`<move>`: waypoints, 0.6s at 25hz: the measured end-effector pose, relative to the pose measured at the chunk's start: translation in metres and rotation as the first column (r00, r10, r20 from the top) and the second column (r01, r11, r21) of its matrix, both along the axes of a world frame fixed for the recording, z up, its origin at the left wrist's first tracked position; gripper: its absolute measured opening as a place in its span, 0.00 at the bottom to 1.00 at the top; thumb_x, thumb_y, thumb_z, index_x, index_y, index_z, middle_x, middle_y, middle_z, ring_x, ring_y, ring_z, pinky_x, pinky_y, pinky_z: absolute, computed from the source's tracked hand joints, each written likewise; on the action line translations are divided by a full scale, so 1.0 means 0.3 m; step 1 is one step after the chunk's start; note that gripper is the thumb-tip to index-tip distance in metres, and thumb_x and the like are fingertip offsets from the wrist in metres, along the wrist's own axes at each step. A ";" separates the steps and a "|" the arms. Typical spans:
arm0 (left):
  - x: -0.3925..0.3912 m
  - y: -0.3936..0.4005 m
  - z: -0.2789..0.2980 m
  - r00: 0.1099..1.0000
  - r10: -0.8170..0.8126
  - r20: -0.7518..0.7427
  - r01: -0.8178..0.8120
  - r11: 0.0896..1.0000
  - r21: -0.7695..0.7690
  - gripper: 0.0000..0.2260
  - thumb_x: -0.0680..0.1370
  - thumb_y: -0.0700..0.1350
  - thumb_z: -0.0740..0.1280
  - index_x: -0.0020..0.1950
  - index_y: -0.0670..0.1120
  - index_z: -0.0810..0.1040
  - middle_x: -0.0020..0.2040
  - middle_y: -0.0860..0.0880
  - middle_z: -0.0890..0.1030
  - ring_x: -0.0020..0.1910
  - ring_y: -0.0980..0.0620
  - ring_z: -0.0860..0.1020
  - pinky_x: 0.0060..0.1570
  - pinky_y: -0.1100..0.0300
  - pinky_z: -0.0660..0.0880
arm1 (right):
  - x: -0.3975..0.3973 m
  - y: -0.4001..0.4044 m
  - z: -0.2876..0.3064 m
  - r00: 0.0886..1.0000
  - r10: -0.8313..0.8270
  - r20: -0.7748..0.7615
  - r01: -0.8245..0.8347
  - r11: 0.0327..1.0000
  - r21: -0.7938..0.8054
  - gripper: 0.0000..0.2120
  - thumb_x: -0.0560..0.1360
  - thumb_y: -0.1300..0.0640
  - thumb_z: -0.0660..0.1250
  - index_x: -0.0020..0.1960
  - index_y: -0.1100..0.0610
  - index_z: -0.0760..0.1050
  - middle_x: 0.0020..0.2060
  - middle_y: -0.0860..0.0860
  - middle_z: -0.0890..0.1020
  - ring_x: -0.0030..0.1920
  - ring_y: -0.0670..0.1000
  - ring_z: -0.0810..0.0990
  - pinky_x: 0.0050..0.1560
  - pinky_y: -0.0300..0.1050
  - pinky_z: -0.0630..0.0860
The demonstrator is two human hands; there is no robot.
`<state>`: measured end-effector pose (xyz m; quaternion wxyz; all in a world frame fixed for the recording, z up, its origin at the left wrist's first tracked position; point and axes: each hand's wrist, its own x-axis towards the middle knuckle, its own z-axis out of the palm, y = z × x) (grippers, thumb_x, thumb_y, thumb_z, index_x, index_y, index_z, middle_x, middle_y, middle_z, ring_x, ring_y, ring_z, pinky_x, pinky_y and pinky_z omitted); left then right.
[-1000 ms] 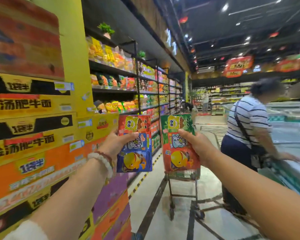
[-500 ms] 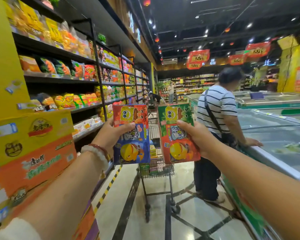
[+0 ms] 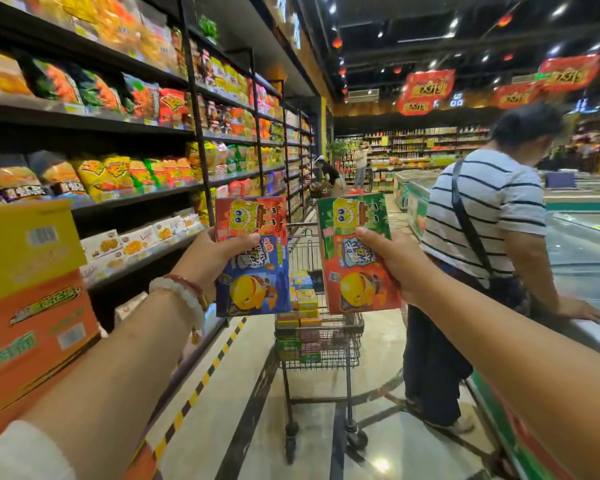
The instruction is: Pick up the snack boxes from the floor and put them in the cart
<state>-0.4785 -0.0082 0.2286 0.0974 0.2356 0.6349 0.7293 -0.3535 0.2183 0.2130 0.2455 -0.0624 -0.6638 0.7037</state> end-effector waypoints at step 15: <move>-0.913 0.338 -0.096 0.993 -0.120 0.017 0.120 0.993 -0.017 0.21 0.69 0.43 0.73 0.59 0.38 0.75 0.47 0.44 0.83 0.39 0.48 0.83 0.39 0.55 0.81 | -0.843 0.268 -0.091 0.994 -0.111 0.022 0.112 0.993 -0.044 0.10 0.75 0.55 0.67 0.52 0.61 0.74 0.37 0.56 0.85 0.34 0.53 0.84 0.38 0.47 0.82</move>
